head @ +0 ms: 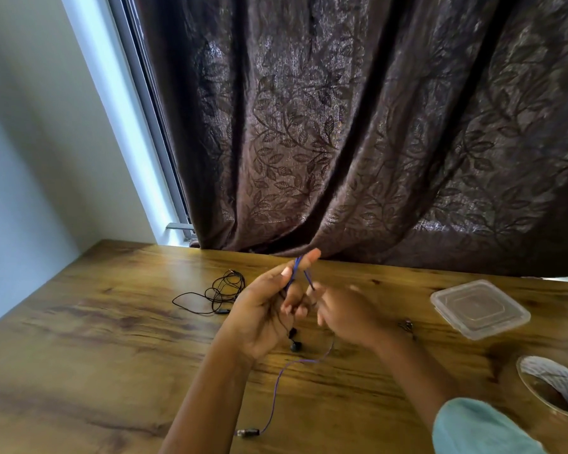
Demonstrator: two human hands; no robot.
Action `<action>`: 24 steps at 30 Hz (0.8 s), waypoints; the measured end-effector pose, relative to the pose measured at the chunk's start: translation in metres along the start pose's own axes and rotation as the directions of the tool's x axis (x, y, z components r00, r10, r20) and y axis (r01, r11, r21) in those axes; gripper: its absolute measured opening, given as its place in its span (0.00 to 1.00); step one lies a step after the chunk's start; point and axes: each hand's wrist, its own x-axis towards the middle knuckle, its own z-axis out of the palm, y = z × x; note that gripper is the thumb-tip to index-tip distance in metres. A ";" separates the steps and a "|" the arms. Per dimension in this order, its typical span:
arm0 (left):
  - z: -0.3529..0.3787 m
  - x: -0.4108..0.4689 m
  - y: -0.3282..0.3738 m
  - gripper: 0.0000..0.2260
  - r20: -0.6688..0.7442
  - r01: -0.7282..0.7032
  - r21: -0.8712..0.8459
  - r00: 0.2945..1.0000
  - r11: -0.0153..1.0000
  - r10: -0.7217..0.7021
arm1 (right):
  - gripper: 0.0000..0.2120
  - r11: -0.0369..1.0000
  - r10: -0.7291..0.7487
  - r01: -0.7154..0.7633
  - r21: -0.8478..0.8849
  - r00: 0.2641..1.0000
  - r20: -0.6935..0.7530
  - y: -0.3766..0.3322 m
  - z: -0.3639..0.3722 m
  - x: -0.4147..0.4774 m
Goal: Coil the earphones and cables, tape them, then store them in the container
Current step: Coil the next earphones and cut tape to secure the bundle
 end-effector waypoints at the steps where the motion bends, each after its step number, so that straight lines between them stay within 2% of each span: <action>1: 0.001 0.001 0.001 0.21 -0.033 -0.036 0.008 0.999 0.999 0.037 | 0.11 0.999 -0.008 0.007 0.038 0.999 0.050 -0.005 0.007 -0.001; 5: -0.007 0.007 0.005 0.18 -0.216 -0.148 0.125 0.961 0.981 0.172 | 0.03 0.985 -0.085 0.054 0.167 0.979 0.187 -0.015 0.029 -0.011; 9: -0.027 0.010 0.011 0.18 -0.320 -0.207 0.175 0.913 0.963 0.254 | 0.06 0.955 -0.159 0.083 0.285 0.954 0.254 -0.011 0.033 -0.020; 11: -0.038 0.011 0.012 0.19 -0.356 -0.186 0.245 0.896 0.952 0.266 | 0.08 0.939 -0.162 0.072 0.337 0.955 0.248 -0.009 0.032 -0.023; 13: -0.044 0.011 0.011 0.20 -0.385 -0.108 0.391 0.883 0.914 0.269 | 0.08 0.921 -0.162 0.065 0.385 0.961 0.223 -0.007 0.030 -0.025; 15: -0.053 0.011 0.007 0.18 -0.419 0.035 0.586 0.869 0.810 0.265 | 0.08 0.909 -0.142 0.038 0.415 0.965 0.222 -0.007 0.024 -0.026; 18: -0.067 0.007 0.000 0.11 -0.377 0.164 0.818 0.876 0.552 0.299 | 0.07 0.923 -0.112 0.011 0.386 0.964 0.241 -0.006 0.004 -0.028; 21: -0.070 0.002 -0.012 0.07 -0.370 0.285 0.871 0.916 0.400 0.155 | 0.08 0.953 -0.121 0.069 0.295 0.980 0.161 -0.003 -0.020 -0.027; 22: -0.069 0.000 -0.018 0.07 -0.366 0.310 0.869 0.927 0.386 0.079 | 0.09 0.955 -0.128 0.091 0.283 0.985 0.116 0.000 -0.028 -0.026; 24: -0.063 -0.001 -0.026 0.08 -0.331 0.321 0.828 0.942 0.460 -0.061 | 0.10 0.950 -0.135 0.124 0.286 0.991 0.018 0.005 -0.040 -0.022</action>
